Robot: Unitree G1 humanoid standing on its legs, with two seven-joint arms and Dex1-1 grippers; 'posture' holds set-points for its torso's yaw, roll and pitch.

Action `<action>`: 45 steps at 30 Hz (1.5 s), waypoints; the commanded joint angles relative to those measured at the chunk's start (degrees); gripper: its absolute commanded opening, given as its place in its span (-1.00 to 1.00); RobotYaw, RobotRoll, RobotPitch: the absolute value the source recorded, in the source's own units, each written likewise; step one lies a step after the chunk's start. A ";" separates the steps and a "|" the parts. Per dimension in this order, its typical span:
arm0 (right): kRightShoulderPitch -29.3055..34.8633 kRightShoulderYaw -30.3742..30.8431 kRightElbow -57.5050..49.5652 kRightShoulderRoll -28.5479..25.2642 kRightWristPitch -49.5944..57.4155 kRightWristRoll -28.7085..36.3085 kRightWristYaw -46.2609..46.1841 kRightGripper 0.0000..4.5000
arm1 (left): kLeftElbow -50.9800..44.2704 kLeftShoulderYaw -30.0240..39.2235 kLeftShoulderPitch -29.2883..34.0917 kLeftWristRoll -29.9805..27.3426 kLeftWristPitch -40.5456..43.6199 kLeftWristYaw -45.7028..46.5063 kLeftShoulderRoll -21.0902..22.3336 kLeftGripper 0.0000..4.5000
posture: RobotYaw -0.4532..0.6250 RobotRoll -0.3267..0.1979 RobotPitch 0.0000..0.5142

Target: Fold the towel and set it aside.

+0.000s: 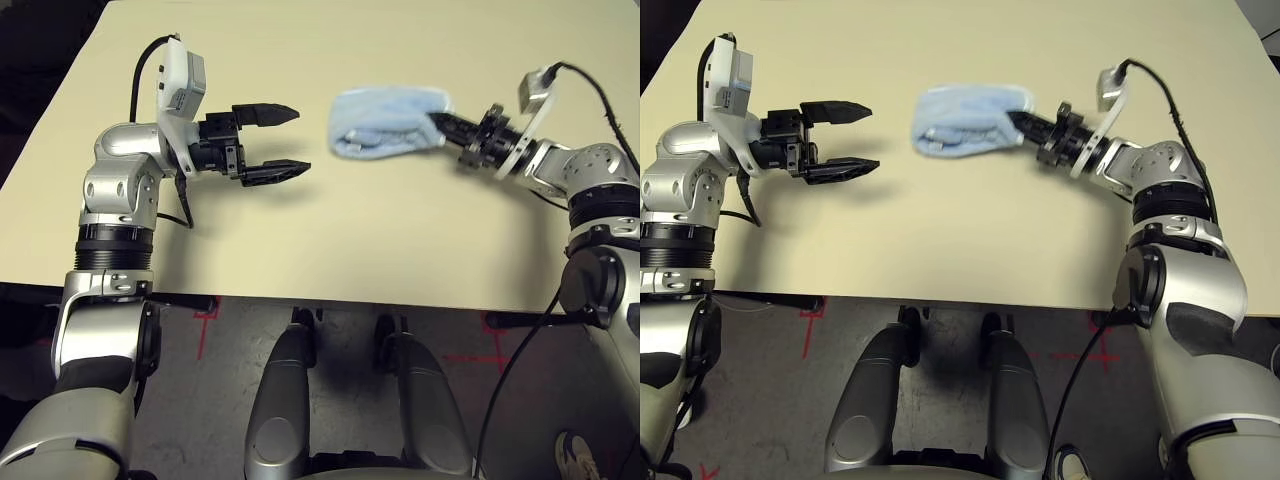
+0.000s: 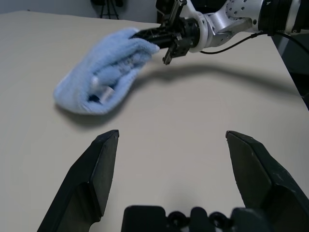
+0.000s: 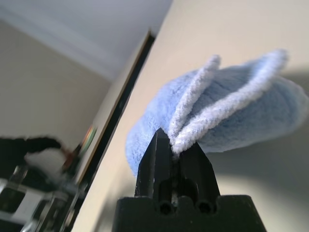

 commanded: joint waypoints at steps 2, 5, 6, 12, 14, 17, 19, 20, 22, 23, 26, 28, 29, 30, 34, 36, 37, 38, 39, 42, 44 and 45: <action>-1.34 -4.60 4.54 -2.41 -14.95 0.55 -6.57 -1.00 | 0.23 0.36 1.86 -0.28 -0.41 2.65 -0.85 1.00 | -0.01 0.25 0.27; -2.07 -5.75 6.44 -3.10 -22.27 0.08 -9.96 -1.00 | 0.75 0.63 2.20 -0.04 -1.03 4.26 -1.11 1.00 | -0.01 0.25 0.29; -2.17 -5.94 6.95 -3.33 -24.09 -0.06 -10.78 -1.00 | 1.02 0.75 2.27 0.13 -1.22 5.06 -1.25 1.00 | -0.01 0.25 0.29; -1.92 -7.05 9.02 -4.96 -34.15 -1.09 -16.01 -1.00 | 4.64 2.11 2.26 1.19 -4.92 11.49 -2.77 1.00 | -0.01 0.25 0.33; -1.65 -7.28 9.49 -5.64 -35.84 -1.09 -16.86 -1.00 | 5.28 2.38 2.30 0.98 -5.52 12.76 -2.97 1.00 | -0.02 0.25 0.34; -1.40 -7.63 9.83 -6.37 -37.74 -0.86 -17.89 -1.00 | 5.51 2.58 2.61 0.98 -6.27 13.63 -2.94 1.00 | -0.02 0.25 0.34; -1.27 -7.99 10.06 -7.23 -38.60 -0.80 -18.48 -1.00 | 5.46 2.65 3.02 0.90 -6.50 13.98 -2.96 1.00 | -0.02 0.25 0.35; -1.10 -7.80 10.18 -7.72 -39.32 -1.29 -19.21 -1.00 | 5.34 2.66 3.28 0.87 -6.59 14.07 -2.95 1.00 | -0.02 0.25 0.34; -0.83 -7.80 10.46 -8.44 -39.67 -1.61 -19.80 -1.00 | 4.96 2.66 3.82 0.80 -6.68 14.19 -2.87 1.00 | -0.03 0.25 0.35; -0.64 -7.70 10.61 -8.74 -39.76 -1.81 -20.04 -1.00 | 4.75 2.67 4.03 0.73 -6.64 14.25 -2.84 1.00 | -0.03 0.25 0.35; 0.43 -7.03 10.92 -9.20 -39.74 -2.93 -20.49 -1.00 | 4.30 2.68 4.42 0.56 -6.38 14.50 -2.85 1.00 | -0.03 0.25 0.35; 1.32 -7.04 11.09 -9.30 -39.80 -3.38 -21.12 -1.00 | 4.01 2.64 4.62 0.51 -6.25 14.65 -2.84 1.00 | -0.03 0.25 0.35; 1.77 -7.04 11.17 -9.35 -39.75 -3.61 -21.41 -1.00 | 3.86 2.60 4.70 0.49 -6.17 14.68 -2.83 1.00 | -0.03 0.25 0.35; 2.35 -6.93 11.25 -9.40 -39.58 -3.92 -21.60 -1.00 | 3.67 2.56 4.79 0.50 -6.11 14.69 -2.78 1.00 | -0.03 0.25 0.35; 5.03 -5.07 11.64 -9.59 -36.37 -5.86 -20.84 -1.00 | 3.23 2.59 5.05 0.49 -5.89 14.63 -2.44 1.00 | -0.02 0.25 0.35; 6.21 -4.64 11.62 -9.54 -34.74 -6.34 -19.73 -1.00 | 3.04 2.59 5.23 0.51 -5.82 14.60 -2.30 1.00 | -0.01 0.25 0.35; 6.69 -4.54 11.57 -9.58 -34.15 -6.53 -19.50 -1.00 | 3.03 2.57 5.27 0.57 -5.83 14.60 -2.24 1.00 | -0.01 0.25 0.35; 7.11 -4.60 11.50 -9.67 -33.46 -6.47 -19.01 -1.00 | 2.98 2.54 5.32 0.62 -5.83 14.62 -2.22 1.00 | -0.01 0.25 0.35; 7.49 -4.60 11.42 -9.83 -32.82 -6.41 -18.42 -1.00 | 2.95 2.50 5.34 0.66 -5.84 14.63 -2.21 1.00 | -0.01 0.25 0.35; 8.43 -5.06 11.09 -10.75 -31.25 -6.06 -17.18 -1.00 | 2.98 2.45 5.42 0.69 -5.92 14.47 -2.12 1.00 | -0.02 0.25 0.33; 8.83 -5.30 10.75 -11.04 -29.20 -5.57 -15.61 -1.00 | 3.32 2.38 5.30 0.73 -6.09 14.27 -2.12 1.00 | -0.03 0.25 0.33; 8.91 -5.60 10.57 -11.06 -28.12 -5.09 -14.98 -1.00 | 3.76 2.31 5.06 0.79 -6.32 14.08 -2.19 1.00 | -0.04 0.25 0.32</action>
